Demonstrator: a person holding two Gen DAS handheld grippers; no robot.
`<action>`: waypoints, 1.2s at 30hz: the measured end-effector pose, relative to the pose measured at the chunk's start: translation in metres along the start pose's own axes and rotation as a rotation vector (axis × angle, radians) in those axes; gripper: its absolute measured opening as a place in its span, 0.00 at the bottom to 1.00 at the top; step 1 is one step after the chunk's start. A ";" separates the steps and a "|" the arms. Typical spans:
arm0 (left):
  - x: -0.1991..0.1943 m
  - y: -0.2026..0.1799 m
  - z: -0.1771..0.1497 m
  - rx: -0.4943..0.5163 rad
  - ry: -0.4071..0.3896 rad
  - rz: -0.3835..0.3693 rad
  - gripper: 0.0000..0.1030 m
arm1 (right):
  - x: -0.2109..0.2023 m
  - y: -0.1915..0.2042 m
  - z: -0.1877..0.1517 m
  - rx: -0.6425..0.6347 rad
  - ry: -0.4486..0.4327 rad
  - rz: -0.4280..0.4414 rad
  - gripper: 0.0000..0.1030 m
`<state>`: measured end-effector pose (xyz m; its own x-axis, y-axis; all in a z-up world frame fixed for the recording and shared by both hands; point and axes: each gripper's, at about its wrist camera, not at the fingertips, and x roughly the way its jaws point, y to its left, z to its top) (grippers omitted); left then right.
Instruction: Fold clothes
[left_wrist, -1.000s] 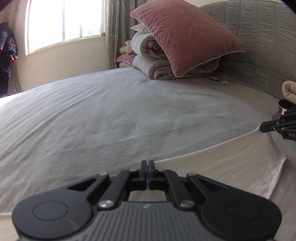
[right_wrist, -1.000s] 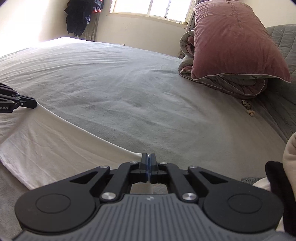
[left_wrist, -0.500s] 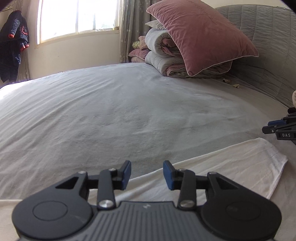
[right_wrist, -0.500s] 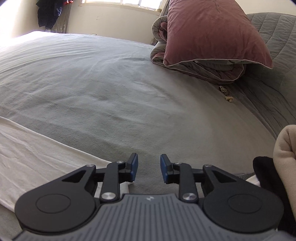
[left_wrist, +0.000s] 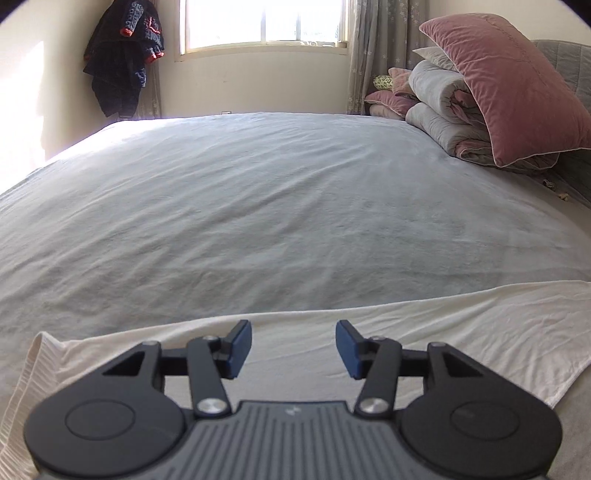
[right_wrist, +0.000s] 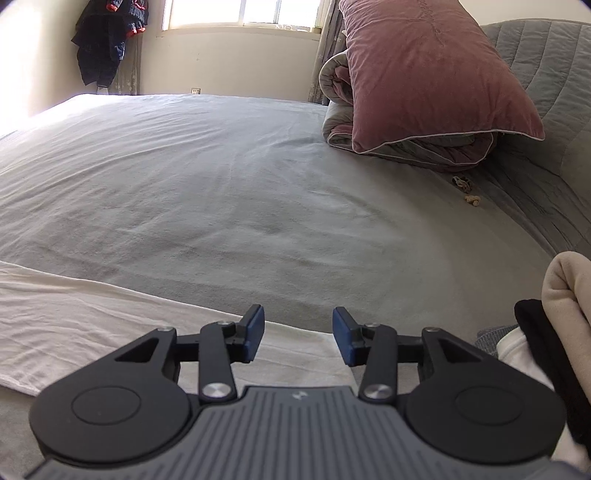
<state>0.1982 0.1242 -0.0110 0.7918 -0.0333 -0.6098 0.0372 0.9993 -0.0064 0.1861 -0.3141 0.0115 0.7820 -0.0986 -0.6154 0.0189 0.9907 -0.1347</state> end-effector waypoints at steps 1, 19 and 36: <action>-0.001 0.012 -0.002 -0.015 0.001 0.012 0.51 | -0.001 0.005 0.000 0.001 0.001 0.006 0.44; 0.004 0.186 -0.048 -0.404 -0.077 -0.063 0.05 | -0.020 0.116 0.002 -0.076 0.048 0.054 0.49; -0.091 0.165 -0.084 -0.527 -0.119 0.067 0.71 | -0.110 0.169 -0.031 -0.030 -0.004 0.119 0.71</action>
<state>0.0806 0.2933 -0.0234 0.8465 0.0590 -0.5291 -0.3021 0.8716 -0.3860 0.0840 -0.1383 0.0329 0.7800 0.0204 -0.6255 -0.0931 0.9921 -0.0837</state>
